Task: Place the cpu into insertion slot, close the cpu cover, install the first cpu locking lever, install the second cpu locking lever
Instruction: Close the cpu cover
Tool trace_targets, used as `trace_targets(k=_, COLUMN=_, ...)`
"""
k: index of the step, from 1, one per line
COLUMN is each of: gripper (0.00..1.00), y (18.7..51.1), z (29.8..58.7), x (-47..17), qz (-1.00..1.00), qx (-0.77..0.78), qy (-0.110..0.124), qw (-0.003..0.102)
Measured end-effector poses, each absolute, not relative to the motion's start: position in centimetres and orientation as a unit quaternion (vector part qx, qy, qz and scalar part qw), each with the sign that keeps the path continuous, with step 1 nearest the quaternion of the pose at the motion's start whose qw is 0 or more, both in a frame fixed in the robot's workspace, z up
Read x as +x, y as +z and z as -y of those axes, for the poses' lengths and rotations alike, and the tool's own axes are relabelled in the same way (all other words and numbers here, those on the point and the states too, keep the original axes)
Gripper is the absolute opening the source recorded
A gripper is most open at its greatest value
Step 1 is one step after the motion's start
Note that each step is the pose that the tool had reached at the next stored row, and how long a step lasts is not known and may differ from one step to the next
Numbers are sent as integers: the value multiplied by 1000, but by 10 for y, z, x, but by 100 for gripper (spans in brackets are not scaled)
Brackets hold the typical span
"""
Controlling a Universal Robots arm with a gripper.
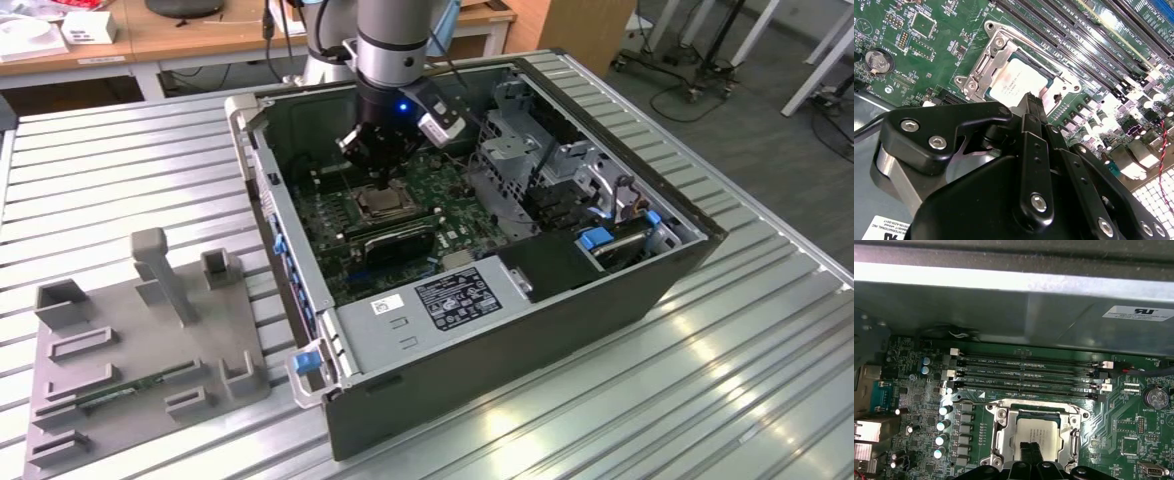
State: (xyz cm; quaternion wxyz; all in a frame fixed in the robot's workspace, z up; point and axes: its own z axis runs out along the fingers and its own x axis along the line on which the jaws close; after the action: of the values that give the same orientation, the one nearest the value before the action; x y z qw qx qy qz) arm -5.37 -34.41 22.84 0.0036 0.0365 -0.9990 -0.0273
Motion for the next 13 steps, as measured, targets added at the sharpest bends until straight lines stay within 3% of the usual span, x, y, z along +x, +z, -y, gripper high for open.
trace_targets(k=13, gripper=11, y=225, z=344, x=-59, qz=999, qx=37, qy=-27, qw=4)
